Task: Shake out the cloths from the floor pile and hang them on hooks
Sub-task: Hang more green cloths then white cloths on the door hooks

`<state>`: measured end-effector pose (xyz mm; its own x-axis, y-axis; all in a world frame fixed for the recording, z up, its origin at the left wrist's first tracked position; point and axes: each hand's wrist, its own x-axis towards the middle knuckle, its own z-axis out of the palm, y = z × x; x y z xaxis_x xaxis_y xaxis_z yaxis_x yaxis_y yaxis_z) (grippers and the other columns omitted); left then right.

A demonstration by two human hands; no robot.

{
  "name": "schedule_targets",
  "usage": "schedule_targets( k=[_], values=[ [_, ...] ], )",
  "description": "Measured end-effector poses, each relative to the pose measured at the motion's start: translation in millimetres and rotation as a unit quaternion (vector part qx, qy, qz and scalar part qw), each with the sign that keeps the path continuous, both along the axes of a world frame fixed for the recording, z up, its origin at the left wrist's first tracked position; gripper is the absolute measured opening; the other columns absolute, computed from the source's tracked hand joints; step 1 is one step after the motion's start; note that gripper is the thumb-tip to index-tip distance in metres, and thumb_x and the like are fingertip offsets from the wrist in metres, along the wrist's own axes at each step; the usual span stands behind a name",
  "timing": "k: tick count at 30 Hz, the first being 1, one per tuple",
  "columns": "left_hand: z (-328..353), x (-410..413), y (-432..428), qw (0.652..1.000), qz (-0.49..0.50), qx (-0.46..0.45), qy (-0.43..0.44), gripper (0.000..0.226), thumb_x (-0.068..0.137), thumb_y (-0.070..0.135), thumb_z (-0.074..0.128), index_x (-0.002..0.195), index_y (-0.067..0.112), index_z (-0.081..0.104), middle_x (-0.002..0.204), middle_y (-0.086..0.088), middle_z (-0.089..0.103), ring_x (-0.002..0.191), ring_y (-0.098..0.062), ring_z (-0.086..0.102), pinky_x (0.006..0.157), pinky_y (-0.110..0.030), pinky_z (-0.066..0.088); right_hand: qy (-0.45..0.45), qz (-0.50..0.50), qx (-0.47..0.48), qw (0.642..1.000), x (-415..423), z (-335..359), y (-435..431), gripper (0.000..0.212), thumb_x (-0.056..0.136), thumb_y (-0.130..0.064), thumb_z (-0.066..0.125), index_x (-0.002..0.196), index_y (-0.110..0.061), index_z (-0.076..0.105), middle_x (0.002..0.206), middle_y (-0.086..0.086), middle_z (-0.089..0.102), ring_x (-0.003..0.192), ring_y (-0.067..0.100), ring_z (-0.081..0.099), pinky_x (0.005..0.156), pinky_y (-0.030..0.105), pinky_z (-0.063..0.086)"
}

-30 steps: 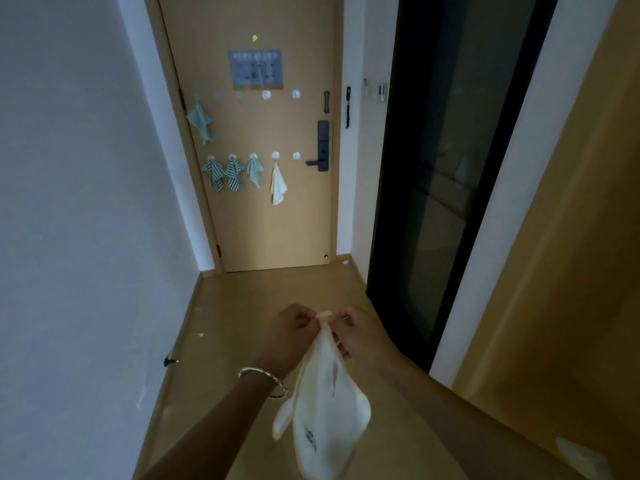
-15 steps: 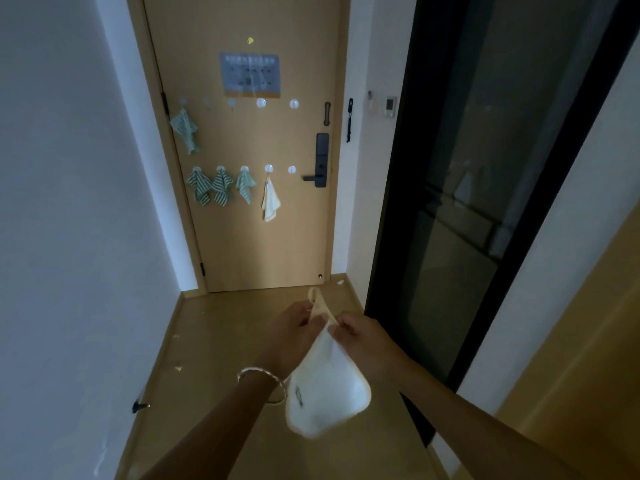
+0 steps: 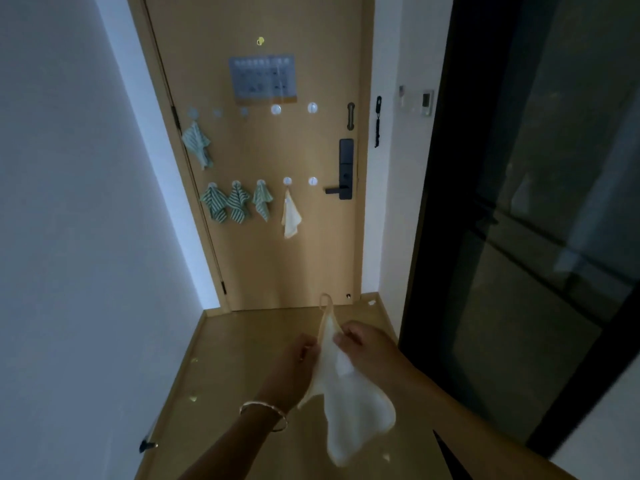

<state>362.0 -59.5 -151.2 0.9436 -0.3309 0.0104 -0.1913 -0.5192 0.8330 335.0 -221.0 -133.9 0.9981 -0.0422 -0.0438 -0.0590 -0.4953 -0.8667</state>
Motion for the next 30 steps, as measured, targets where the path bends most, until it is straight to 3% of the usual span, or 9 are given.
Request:
schedule_targets(
  k=[4,9,15,20,22,25,30],
  values=[
    [10,48,-33,0.999,0.045,-0.020,-0.005,0.020,0.100,0.023,0.041,0.103,0.014,0.058,0.089,-0.003,0.063,0.073,-0.009,0.057,0.056,-0.010,0.043,-0.014,0.029,-0.003,0.999,51,10,-26,0.029,0.097,-0.037,0.050,0.070,-0.026,0.052,0.066,-0.005,0.057,0.064,0.010,0.056,0.065,0.029,0.046],
    [15,97,-53,0.997,0.078,-0.010,-0.003,0.021,0.099,0.029,0.042,0.098,0.019,0.060,0.086,-0.002,0.065,0.079,-0.016,0.060,0.072,-0.029,0.048,-0.030,0.052,-0.020,0.998,104,17,-47,0.028,0.099,-0.035,0.047,0.071,-0.033,0.050,0.068,-0.008,0.054,0.065,0.005,0.053,0.065,0.025,0.041],
    [19,156,-66,0.996,0.079,-0.016,-0.025,0.018,0.098,0.025,0.043,0.094,0.024,0.061,0.085,0.004,0.065,0.077,-0.006,0.058,0.068,-0.020,0.046,-0.027,0.048,-0.039,0.998,173,7,-62,0.030,0.098,-0.036,0.046,0.082,-0.012,0.056,0.071,-0.002,0.054,0.066,0.011,0.051,0.064,0.030,0.039],
    [9,220,-75,0.996,0.072,-0.037,-0.025,0.018,0.098,0.025,0.045,0.091,0.023,0.062,0.081,0.009,0.064,0.073,-0.001,0.057,0.067,-0.020,0.045,-0.013,0.042,-0.065,0.997,231,-2,-67,0.030,0.098,-0.037,0.045,0.071,-0.026,0.048,0.071,-0.005,0.053,0.068,0.009,0.051,0.064,0.028,0.039],
    [5,254,-79,0.997,0.061,-0.039,-0.028,0.019,0.098,0.028,0.044,0.095,0.022,0.062,0.084,0.007,0.063,0.075,-0.004,0.057,0.067,-0.022,0.045,-0.011,0.035,-0.073,0.997,259,0,-70,0.027,0.099,-0.037,0.045,0.074,-0.027,0.049,0.072,-0.006,0.054,0.069,0.009,0.052,0.064,0.027,0.039],
    [7,308,-84,0.997,0.038,-0.043,-0.043,0.018,0.098,0.026,0.044,0.097,0.021,0.061,0.084,0.011,0.060,0.074,0.001,0.054,0.059,-0.010,0.038,-0.015,0.018,-0.098,0.995,307,8,-75,0.028,0.099,-0.035,0.046,0.072,-0.028,0.048,0.070,-0.006,0.053,0.065,0.007,0.050,0.062,0.024,0.038],
    [10,389,-83,0.997,-0.004,-0.049,-0.055,0.018,0.098,0.025,0.045,0.100,0.019,0.061,0.083,0.012,0.060,0.074,-0.003,0.056,0.057,-0.007,0.037,-0.009,-0.007,-0.138,0.990,388,14,-75,0.032,0.100,-0.034,0.044,0.070,-0.024,0.043,0.069,-0.004,0.050,0.063,0.008,0.046,0.060,0.025,0.035]
  ],
)
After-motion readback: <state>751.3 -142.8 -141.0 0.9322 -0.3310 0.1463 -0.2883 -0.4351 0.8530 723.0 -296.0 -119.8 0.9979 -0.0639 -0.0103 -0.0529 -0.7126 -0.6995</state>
